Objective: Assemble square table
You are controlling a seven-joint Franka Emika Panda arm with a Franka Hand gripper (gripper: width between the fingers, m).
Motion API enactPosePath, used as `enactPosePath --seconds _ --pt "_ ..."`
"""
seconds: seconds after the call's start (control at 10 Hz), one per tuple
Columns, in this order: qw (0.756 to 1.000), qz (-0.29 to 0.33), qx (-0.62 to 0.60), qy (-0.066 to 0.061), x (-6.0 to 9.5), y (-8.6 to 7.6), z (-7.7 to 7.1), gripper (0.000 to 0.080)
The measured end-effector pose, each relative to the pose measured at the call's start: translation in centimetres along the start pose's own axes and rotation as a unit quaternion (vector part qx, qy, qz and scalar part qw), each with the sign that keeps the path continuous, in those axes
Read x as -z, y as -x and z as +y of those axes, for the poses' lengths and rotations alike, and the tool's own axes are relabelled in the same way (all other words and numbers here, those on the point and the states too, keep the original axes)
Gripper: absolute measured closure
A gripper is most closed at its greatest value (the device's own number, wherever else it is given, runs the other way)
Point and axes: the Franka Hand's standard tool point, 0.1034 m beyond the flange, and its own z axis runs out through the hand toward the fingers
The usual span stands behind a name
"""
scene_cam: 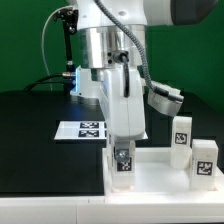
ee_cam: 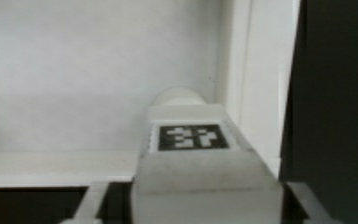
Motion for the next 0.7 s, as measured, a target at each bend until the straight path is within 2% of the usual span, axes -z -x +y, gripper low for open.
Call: enactPosePath --seconds 0.2,0.3,0.4,0.5,0.6,0.7 --pt "1.000 0.000 0.008 0.001 0.00 -0.03 0.00 0.0514" --pt "1.000 -0.001 0.013 0.001 -0.03 0.05 0.00 0.0454" --pt "0.993 0.001 0.120 0.003 -0.01 0.33 0.00 0.0454" --pt "0.977 -0.002 0.212 0.003 0.11 0.61 -0.03 0.0241" --pt "0.970 -0.001 0.243 0.001 0.25 0.68 -0.06 0.0177" --pt "0.960 -0.001 0.281 0.002 0.14 0.55 -0.02 0.0177"
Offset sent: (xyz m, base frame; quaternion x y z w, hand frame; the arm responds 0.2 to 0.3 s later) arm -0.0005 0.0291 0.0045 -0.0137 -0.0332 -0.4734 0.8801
